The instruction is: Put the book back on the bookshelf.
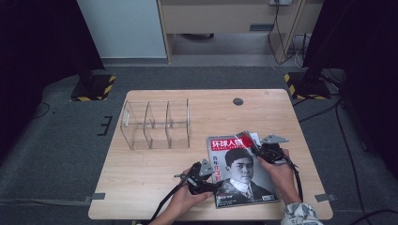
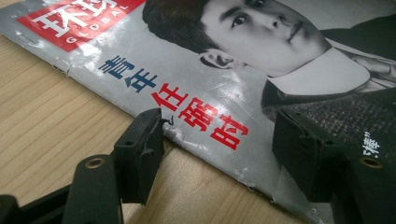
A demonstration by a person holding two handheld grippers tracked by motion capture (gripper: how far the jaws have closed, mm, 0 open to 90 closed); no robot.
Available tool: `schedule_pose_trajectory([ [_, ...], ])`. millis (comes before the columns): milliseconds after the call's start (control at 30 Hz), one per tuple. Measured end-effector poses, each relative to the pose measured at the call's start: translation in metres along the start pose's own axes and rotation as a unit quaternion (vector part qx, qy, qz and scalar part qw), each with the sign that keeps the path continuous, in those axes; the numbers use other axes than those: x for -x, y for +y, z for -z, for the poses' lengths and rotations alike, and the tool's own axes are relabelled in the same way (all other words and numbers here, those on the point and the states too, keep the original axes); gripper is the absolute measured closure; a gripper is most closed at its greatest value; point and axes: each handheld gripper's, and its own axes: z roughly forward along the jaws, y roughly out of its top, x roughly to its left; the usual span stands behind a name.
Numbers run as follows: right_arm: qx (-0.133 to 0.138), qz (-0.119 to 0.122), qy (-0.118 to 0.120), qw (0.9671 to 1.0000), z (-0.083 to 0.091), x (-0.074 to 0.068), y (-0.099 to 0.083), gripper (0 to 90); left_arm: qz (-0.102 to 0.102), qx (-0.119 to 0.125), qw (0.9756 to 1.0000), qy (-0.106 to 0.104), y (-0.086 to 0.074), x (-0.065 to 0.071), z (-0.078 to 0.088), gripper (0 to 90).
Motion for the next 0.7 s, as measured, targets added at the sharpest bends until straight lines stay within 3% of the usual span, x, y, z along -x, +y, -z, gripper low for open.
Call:
schedule_pose_trajectory([
  [133,0.004,-0.017,0.004,0.9998,-0.003,0.002,-0.003,72.6,0.0,0.0,1.0,0.0,0.0,0.0,0.0,32.9],
  [267,0.011,-0.035,0.019,0.9992,0.0,0.005,-0.003,81.3,0.0,0.002,1.0,-0.001,0.0,0.0,0.0,32.9],
  [400,0.019,-0.033,0.026,0.999,0.004,0.006,-0.001,85.3,0.002,0.002,1.0,-0.002,0.0,-0.002,0.0,32.1],
  [567,0.032,-0.03,0.031,0.9985,0.01,0.005,0.003,87.0,0.003,-0.006,0.9999,-0.009,0.0,-0.007,0.0,20.8],
  [600,0.036,-0.027,0.031,0.9985,0.013,0.003,0.005,87.5,0.011,-0.007,0.9997,-0.019,0.0,-0.011,0.0,14.2],
  [700,0.045,-0.023,0.031,0.9983,0.017,0.002,0.008,87.9,0.021,-0.006,0.9995,-0.022,0.002,-0.014,-0.001,11.3],
])
